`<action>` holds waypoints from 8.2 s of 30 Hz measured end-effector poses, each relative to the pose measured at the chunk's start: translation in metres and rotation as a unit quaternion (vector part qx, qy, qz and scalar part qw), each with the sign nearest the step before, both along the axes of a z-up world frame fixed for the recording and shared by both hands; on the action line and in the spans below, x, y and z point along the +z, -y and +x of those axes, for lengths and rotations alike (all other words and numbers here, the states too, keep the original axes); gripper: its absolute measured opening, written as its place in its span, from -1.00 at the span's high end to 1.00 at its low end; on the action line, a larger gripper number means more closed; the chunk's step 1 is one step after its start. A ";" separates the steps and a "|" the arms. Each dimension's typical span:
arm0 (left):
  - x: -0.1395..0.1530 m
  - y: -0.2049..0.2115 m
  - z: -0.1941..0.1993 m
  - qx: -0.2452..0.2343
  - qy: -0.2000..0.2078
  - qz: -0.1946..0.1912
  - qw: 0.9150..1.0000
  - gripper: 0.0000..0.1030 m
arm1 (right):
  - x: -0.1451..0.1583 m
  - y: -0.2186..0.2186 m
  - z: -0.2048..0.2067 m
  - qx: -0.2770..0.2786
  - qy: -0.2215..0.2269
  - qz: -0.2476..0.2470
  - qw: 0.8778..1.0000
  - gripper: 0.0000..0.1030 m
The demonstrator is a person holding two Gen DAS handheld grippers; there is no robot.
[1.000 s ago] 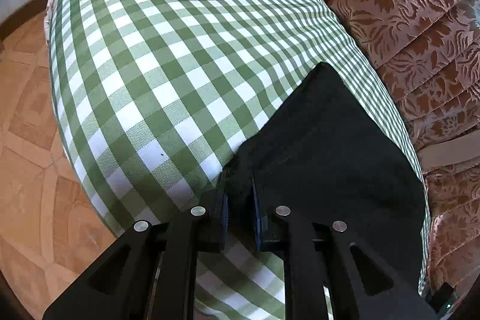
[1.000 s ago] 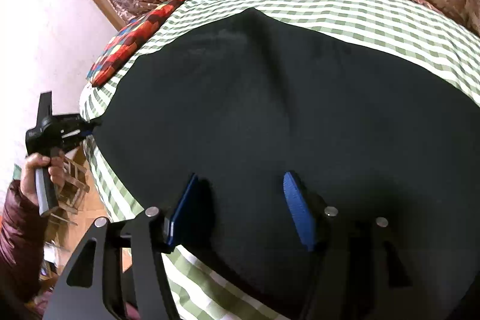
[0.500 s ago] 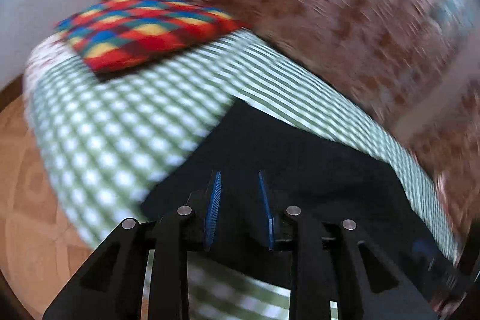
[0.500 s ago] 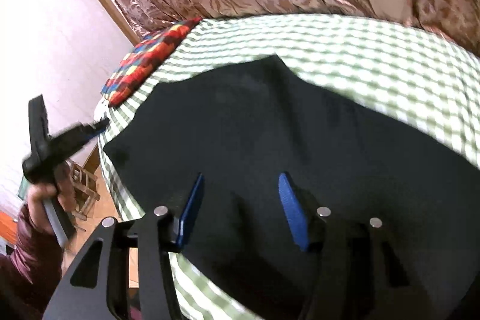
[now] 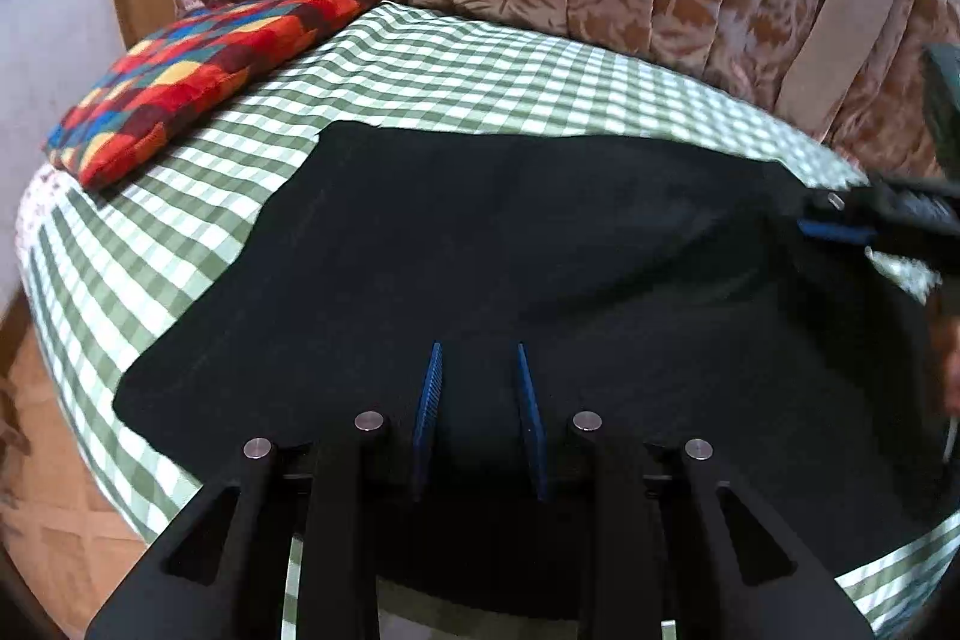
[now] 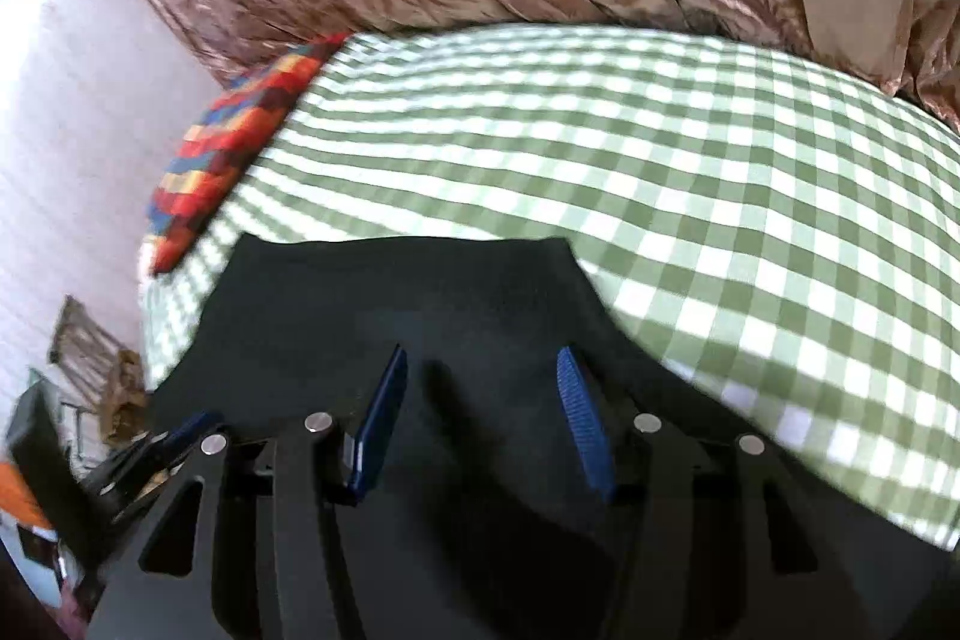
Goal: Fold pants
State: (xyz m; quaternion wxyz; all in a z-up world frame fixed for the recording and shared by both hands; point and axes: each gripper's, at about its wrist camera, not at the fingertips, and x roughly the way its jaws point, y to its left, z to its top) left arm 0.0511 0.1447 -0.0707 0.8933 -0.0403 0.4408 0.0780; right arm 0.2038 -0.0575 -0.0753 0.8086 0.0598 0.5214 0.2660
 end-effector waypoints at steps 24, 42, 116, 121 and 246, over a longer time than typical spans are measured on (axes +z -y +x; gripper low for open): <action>0.019 0.019 -0.027 0.005 0.025 0.018 1.000 0.29 | 0.040 0.057 -0.079 -0.055 0.068 0.009 0.996 -0.31; 0.050 0.117 -0.046 -0.117 0.090 0.061 0.987 0.29 | 0.030 0.249 -0.198 -0.234 0.056 -0.039 0.970 -0.31; 0.013 0.161 -0.023 -0.205 0.020 -0.098 0.974 0.29 | -0.003 0.503 -0.283 -0.587 -0.010 0.238 0.774 0.19; 0.010 0.129 -0.020 -0.160 0.013 -0.111 0.981 0.29 | -0.003 0.504 -0.282 -0.581 -0.007 0.222 0.783 0.68; 0.029 0.124 -0.034 -0.257 -0.032 -0.239 0.936 0.62 | 0.066 0.150 -0.234 0.040 0.075 -0.055 0.995 0.05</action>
